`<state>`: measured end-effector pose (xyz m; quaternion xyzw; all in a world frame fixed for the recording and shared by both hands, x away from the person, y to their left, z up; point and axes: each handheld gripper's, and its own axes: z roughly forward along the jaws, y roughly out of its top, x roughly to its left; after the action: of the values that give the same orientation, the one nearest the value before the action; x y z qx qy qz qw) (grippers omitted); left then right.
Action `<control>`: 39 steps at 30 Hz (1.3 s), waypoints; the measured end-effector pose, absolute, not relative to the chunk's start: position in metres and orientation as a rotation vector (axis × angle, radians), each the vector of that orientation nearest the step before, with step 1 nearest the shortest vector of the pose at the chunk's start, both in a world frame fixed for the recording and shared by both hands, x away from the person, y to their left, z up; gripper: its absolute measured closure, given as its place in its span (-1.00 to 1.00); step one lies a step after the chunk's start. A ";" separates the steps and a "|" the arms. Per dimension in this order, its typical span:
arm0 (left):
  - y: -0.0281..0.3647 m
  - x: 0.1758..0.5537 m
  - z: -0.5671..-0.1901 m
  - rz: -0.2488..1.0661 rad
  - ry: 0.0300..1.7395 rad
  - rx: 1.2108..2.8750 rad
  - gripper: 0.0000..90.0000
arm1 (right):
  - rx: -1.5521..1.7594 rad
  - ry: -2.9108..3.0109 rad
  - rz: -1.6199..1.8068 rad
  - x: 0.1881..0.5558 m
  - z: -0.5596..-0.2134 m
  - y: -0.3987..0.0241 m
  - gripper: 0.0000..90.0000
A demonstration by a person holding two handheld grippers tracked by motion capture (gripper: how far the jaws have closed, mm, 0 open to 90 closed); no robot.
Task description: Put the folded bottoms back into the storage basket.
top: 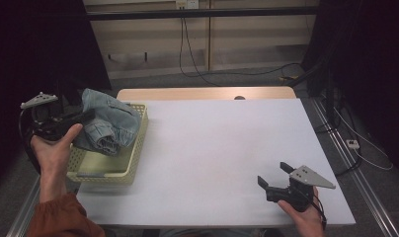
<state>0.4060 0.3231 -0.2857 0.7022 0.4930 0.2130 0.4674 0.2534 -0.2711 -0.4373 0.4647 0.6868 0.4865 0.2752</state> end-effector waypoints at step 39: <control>0.328 0.439 -0.328 0.363 1.300 1.862 0.67 | 1.254 1.853 1.307 0.254 -0.438 -0.271 -0.84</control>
<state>0.4392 0.3278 -0.3282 0.7389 0.5159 0.1441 0.4087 0.2542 -0.2705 -0.4380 0.4657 0.6883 0.4853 0.2717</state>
